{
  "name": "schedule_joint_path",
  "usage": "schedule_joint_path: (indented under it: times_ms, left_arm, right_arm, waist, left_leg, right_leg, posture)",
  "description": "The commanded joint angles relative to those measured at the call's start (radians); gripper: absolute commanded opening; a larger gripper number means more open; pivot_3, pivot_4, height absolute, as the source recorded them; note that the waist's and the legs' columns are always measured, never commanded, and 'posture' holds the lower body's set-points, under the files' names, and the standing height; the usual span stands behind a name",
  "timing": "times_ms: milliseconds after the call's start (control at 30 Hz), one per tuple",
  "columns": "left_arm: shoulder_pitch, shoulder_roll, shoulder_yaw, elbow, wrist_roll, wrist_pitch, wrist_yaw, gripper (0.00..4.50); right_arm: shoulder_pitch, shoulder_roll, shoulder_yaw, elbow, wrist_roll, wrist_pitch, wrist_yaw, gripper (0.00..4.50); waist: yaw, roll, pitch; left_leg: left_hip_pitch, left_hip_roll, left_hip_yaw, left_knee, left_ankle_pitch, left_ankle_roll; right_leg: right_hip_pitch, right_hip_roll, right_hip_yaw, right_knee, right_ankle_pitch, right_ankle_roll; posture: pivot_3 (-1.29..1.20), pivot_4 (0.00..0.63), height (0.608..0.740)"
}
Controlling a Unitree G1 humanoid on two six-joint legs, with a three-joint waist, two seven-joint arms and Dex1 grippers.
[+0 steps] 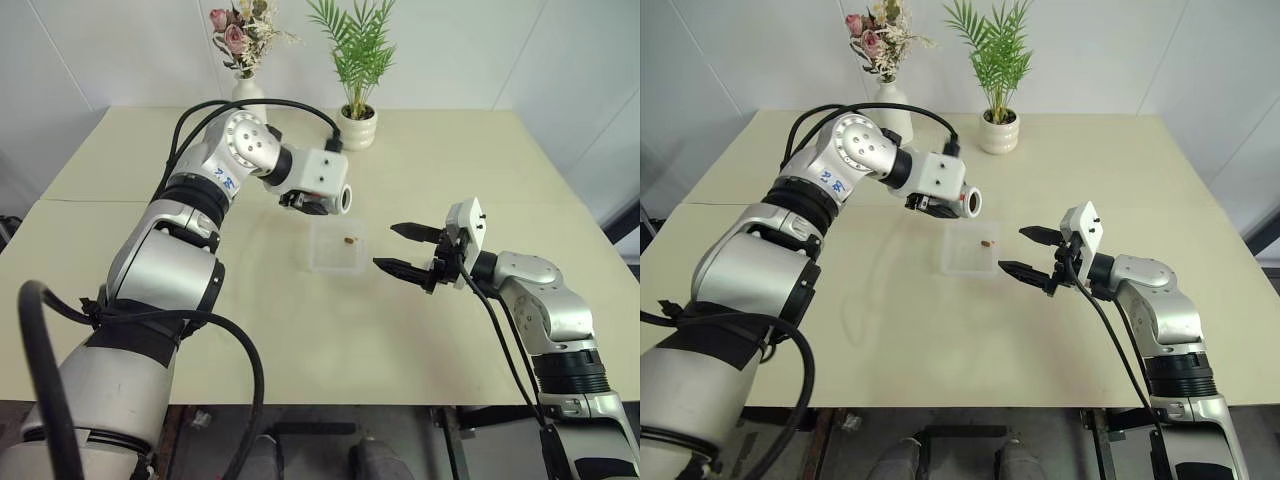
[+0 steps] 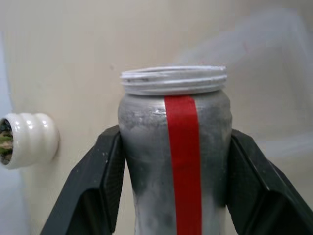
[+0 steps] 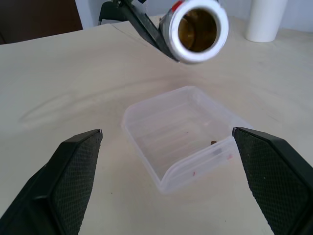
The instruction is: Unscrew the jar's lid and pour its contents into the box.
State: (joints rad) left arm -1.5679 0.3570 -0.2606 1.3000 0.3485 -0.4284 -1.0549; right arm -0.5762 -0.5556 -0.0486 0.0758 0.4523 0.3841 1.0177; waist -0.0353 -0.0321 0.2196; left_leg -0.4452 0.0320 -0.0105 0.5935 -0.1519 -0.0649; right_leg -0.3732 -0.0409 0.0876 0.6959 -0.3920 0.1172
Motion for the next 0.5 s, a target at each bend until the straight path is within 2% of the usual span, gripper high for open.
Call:
schedule_joint_path:
  times_ms: [33,367,500]
  left_arm:
    - [0.05,0.012,0.177,-0.083,-0.203,0.11,-0.009,2.5]
    - [0.312,0.076,0.432,-0.367,-0.476,0.396,0.101,2.5]
    - [0.446,0.079,0.53,-0.522,-0.577,0.439,0.18,2.5]
  right_arm:
    - [0.004,-0.018,-0.025,-0.057,0.023,0.007,0.001,4.49]
    - [-0.001,-0.029,-0.032,-0.051,0.024,0.015,-0.001,4.49]
    - [0.005,-0.024,-0.033,-0.053,0.021,0.009,-0.013,4.49]
  waist:
    - [-0.003,0.0,0.0]
    - [-0.018,0.0,0.0]
    - [-0.021,0.0,0.0]
  left_leg:
    - [0.0,0.0,0.0,0.0,0.0,0.0]
    - [0.001,0.001,-0.002,0.003,0.0,0.001]
    - [0.001,0.001,-0.003,0.003,-0.001,0.003]
  right_leg:
    - [0.0,0.0,0.0,0.001,0.0,0.0]
    - [0.001,0.0,-0.001,0.004,0.0,0.0]
    - [0.003,0.0,-0.002,0.003,0.001,0.0]
  posture:
    - [0.0,0.15,0.74]
    - [0.0,0.15,0.74]
    - [0.0,0.15,0.74]
